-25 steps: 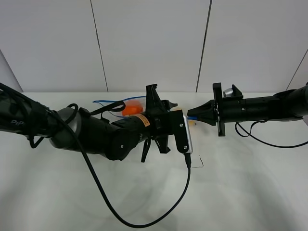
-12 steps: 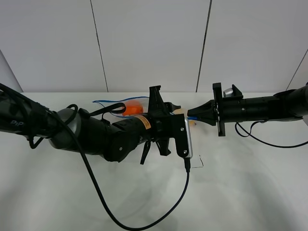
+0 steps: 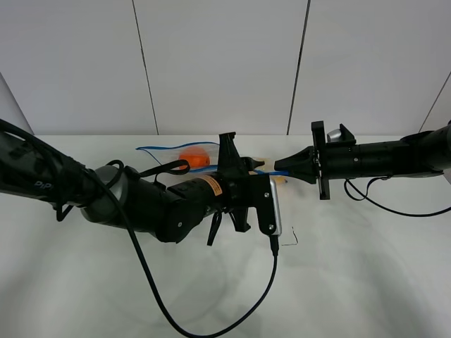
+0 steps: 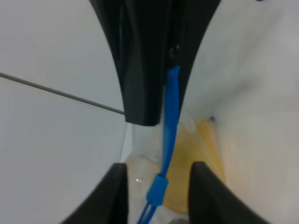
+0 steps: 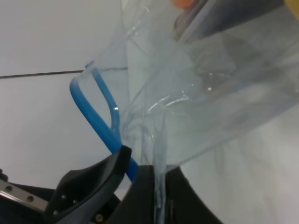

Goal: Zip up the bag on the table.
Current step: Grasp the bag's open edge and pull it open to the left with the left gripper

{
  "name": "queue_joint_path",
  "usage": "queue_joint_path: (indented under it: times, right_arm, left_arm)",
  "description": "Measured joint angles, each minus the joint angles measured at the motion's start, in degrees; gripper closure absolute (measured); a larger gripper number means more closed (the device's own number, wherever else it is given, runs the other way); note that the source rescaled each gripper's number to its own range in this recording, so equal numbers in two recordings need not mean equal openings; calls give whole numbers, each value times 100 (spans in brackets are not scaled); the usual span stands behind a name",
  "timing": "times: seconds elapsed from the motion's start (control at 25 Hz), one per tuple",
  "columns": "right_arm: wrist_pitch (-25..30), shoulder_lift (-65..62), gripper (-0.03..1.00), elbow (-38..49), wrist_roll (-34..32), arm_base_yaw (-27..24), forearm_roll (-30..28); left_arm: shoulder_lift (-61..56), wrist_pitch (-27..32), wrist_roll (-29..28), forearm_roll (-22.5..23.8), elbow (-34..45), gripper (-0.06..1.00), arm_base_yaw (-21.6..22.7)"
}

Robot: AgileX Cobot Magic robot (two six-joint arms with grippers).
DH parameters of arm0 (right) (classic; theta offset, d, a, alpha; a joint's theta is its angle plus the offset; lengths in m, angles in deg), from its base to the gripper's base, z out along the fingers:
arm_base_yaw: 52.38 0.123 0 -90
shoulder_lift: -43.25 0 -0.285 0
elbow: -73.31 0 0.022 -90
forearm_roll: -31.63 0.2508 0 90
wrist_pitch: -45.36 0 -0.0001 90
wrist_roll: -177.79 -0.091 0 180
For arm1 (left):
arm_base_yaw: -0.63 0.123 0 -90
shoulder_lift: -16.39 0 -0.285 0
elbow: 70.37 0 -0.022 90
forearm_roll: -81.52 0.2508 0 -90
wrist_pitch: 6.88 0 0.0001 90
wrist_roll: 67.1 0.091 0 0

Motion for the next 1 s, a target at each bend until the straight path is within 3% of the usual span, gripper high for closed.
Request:
queue_joint_path:
  times: [0.12,0.24,0.72,1.0]
  right_arm:
    - [0,0,97,0,0,0,0]
    - [0,0,97,0,0,0,0]
    - [0,0,97,0,0,0,0]
    - [-36,0,97,0,-87,0,162]
  left_arm:
    - [0,-18,-5,0,0,80,0]
    - [0,-18,-5,0,0,93,0]
    - [0,-18,-1,0,0,94,23]
    - [-6,-37,340,127,0,94,331]
